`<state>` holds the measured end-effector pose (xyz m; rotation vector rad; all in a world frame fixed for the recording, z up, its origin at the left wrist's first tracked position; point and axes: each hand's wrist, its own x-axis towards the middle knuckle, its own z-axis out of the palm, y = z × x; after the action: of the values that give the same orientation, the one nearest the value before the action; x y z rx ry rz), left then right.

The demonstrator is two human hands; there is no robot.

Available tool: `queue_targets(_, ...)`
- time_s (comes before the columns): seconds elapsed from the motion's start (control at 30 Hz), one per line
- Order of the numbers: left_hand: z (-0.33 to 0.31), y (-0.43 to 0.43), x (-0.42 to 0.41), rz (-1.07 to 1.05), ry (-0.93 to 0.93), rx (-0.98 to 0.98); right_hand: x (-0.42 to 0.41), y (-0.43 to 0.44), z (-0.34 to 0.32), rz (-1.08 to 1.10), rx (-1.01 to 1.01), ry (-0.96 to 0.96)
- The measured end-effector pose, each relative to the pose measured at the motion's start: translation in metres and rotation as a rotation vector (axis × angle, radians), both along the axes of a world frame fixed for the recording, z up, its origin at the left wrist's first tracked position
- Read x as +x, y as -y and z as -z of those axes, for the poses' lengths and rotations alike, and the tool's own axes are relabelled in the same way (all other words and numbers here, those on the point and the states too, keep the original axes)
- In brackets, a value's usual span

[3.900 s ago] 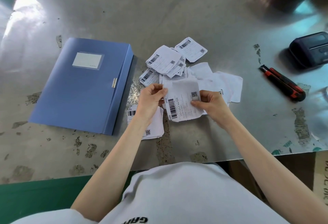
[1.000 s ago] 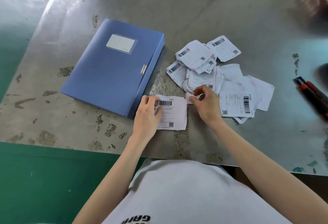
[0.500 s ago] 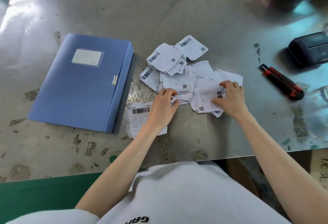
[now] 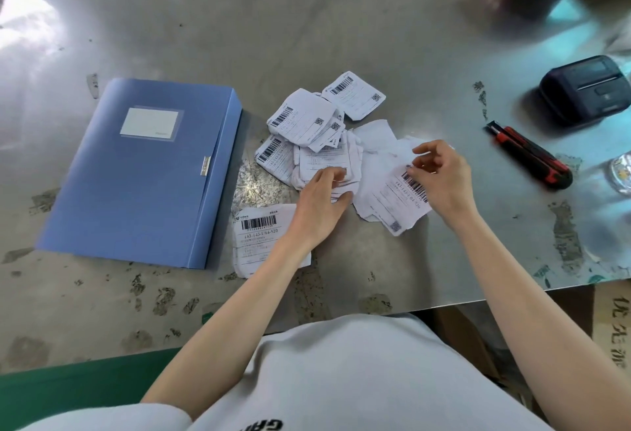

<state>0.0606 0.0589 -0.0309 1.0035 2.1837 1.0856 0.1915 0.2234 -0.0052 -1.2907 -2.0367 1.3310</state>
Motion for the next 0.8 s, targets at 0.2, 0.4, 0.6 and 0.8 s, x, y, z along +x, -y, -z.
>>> queue_targets(0.2,-0.013,-0.013,0.000,-0.002,0.274,0.001,-0.021,0.011,-0.021,-0.218,-0.084,-0.073)
queue_targets(0.4,-0.014,-0.014,-0.004,-0.088,0.386,0.048,-0.036,0.018,-0.021,-0.192,-0.196,-0.154)
queue_targets(0.6,-0.013,-0.019,-0.021,-0.307,0.542,0.121,-0.038,0.019,-0.008,-0.079,-0.461,-0.199)
queue_targets(0.8,-0.011,-0.027,-0.041,-0.329,0.540,0.161,-0.047,0.025,0.005,-0.004,-0.550,-0.191)
